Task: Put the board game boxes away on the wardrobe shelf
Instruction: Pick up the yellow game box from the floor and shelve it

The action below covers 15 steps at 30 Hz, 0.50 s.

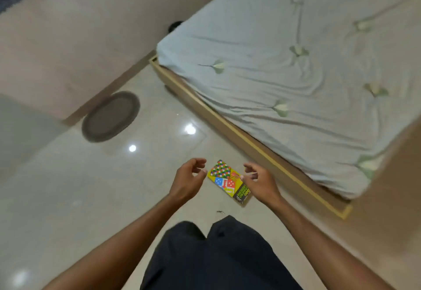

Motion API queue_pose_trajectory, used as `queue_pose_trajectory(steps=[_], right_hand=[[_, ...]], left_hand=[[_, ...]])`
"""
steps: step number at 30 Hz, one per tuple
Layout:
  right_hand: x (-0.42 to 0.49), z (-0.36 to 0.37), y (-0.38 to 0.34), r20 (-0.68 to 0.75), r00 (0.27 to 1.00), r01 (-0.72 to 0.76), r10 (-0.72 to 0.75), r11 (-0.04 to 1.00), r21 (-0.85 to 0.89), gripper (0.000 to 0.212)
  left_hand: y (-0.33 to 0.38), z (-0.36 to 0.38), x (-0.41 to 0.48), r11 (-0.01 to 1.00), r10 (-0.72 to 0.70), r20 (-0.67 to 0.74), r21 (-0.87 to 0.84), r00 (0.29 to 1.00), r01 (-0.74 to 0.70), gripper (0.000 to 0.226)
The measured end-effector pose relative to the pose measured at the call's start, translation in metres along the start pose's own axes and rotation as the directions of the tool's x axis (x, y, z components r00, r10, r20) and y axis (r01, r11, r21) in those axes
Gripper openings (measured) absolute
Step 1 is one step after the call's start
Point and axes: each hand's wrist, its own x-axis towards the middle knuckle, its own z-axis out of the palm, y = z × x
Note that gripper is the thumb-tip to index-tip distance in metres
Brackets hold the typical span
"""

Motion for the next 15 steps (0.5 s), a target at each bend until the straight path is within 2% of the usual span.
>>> queue_pose_trajectory(steps=[4, 8, 12, 13, 15], right_hand=[[0.010, 0.010, 0.004, -0.190, 0.965, -0.156, 0.180, 0.978, 0.137, 0.040], [0.023, 0.032, 0.031, -0.337, 0.860, -0.293, 0.383, 0.912, 0.286, 0.040], [0.055, 0.089, 0.087, -0.412, 0.664, -0.418, 0.624, 0.767, 0.487, 0.041], [0.068, 0.113, 0.109, -0.421, 0.592, -0.426, 0.687, 0.710, 0.561, 0.041], [0.086, 0.140, 0.126, -0.403, 0.516, -0.417, 0.756, 0.632, 0.653, 0.037]], left_hand=[[0.018, -0.001, 0.072, 0.984, 0.070, 0.269, 0.142, 0.961, -0.112, 0.028], [0.028, 0.021, 0.147, 0.921, 0.055, 0.552, 0.293, 0.832, -0.255, 0.032], [0.006, 0.078, 0.236, 0.762, -0.028, 0.762, 0.435, 0.647, -0.479, 0.034], [-0.012, 0.107, 0.262, 0.701, -0.054, 0.808, 0.449, 0.587, -0.554, 0.034], [-0.026, 0.138, 0.293, 0.599, -0.077, 0.856, 0.449, 0.511, -0.663, 0.034]])
